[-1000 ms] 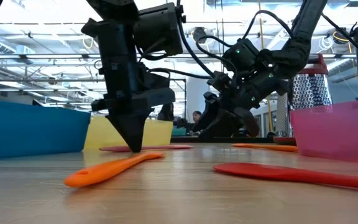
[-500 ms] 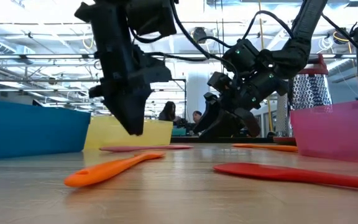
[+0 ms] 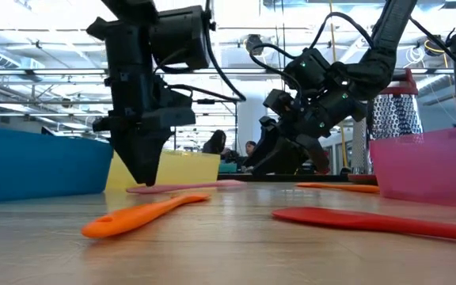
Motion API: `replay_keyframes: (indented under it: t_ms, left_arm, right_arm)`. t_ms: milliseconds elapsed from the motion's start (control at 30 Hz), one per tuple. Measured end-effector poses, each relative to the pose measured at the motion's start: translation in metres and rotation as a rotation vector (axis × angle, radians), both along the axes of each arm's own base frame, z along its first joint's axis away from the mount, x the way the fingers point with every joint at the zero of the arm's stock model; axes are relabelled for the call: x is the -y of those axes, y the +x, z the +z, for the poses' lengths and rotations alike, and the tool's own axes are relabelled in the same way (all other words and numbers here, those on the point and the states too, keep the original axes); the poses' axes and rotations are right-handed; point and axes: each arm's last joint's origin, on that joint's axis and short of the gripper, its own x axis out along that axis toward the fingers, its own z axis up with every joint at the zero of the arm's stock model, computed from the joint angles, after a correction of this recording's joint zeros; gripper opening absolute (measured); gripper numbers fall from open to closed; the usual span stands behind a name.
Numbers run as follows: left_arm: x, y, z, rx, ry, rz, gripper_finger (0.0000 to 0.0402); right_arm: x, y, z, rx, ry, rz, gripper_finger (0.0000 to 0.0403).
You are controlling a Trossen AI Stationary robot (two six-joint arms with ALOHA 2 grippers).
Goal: Pick & Place Kitchen Items
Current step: Put the pink spatula into the blue bin
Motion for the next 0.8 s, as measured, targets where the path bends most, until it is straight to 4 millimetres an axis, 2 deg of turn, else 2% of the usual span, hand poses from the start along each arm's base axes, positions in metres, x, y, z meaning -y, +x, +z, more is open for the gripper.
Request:
replay_keyframes:
  t_ms: [167, 667, 800]
  left_arm:
    - [-0.0002, 0.0002, -0.0090, 0.061, -0.019, -0.034, 0.0113]
    - [0.0001, 0.0034, -0.0116, 0.092, -0.031, -0.050, 0.0113]
    - [0.0002, 0.0043, -0.0115, 0.101, -0.033, -0.051, 0.0102]
  right_arm:
    - [0.0000, -0.0001, -0.0002, -0.001, 0.001, 0.000, 0.0183]
    - [0.0033, 0.0006, 0.0023, 0.029, 0.031, -0.034, 0.0183]
    - [0.0017, 0.0002, 0.0017, 0.026, -0.007, 0.053, 0.0183]
